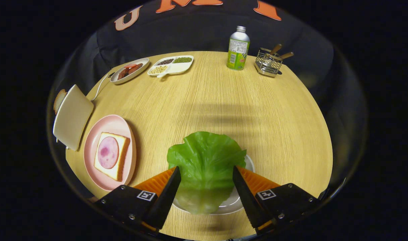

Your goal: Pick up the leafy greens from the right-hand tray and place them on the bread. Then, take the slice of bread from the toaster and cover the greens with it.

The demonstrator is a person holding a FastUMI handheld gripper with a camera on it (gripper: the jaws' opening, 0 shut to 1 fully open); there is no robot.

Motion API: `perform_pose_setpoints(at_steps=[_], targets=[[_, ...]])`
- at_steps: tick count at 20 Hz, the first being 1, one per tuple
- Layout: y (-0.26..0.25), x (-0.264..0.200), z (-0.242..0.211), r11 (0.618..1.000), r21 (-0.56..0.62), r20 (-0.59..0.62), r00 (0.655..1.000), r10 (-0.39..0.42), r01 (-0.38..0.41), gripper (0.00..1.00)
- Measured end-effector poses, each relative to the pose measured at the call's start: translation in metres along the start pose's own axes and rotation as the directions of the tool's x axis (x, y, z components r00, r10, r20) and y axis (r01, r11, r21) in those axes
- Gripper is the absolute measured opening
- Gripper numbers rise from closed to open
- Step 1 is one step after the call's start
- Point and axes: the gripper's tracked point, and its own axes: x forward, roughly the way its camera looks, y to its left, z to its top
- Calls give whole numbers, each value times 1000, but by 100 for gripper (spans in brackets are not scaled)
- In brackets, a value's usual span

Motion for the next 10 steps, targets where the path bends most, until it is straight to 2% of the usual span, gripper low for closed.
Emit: perform_pose_setpoints(at_steps=[3,6,9,10], targets=[[5,7,-1,1000,2,-8,1000,10,-10,93],[9,9,0,999,-20,7,1000,30,-30,81],[5,10,7,1000,-2,36,999,26,-26,39],[4,11,8,999,23,38,999,33,-34,30]])
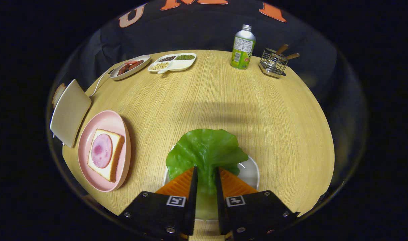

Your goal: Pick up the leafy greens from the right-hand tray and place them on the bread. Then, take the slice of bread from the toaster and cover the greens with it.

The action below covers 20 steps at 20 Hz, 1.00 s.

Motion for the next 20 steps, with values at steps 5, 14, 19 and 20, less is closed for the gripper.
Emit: perform_pose_setpoints(at_steps=[5,14,19,20], targets=[[2,-9,9,994,95,43,997,56,-60,4],[39,-63,51,984,33,212,964,162,-173,2],[80,-80,61,975,-66,243,945,221,-211,2],[92,-83,61,969,-88,240,940,244,-229,2]])
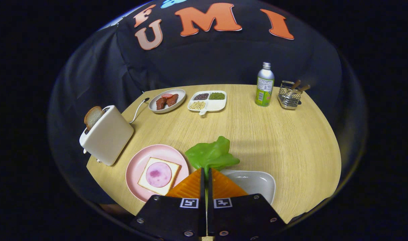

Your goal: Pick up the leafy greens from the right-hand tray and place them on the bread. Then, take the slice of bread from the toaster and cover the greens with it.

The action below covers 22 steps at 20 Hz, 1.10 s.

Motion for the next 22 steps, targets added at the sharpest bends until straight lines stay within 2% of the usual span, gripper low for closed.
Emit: perform_pose_setpoints(at_steps=[9,16,19,22], targets=[[83,21,-6,979,-89,-48,983,179,-183,2],[125,24,-22,947,-80,-110,947,303,-312,2],[132,32,-38,939,-89,-160,935,317,-334,2],[123,47,-47,951,-125,-181,949,257,-281,3]])
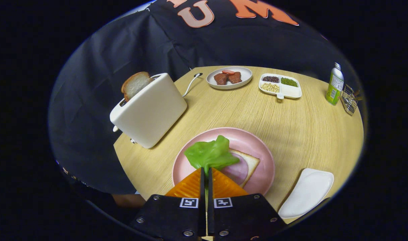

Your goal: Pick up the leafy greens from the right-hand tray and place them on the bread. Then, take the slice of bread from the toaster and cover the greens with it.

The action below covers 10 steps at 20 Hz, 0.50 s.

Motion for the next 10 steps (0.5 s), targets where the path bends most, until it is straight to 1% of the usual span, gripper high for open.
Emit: perform_pose_setpoints(at_steps=[4,6,8,9,10], targets=[[-15,3,3,997,-18,17,997,-72,72,4],[-19,3,2,997,-11,13,997,-77,77,7],[-21,5,2,997,-9,15,997,-80,80,10],[-23,6,3,996,-20,21,996,-88,88,15],[-25,8,4,994,-30,25,994,-105,105,17]])
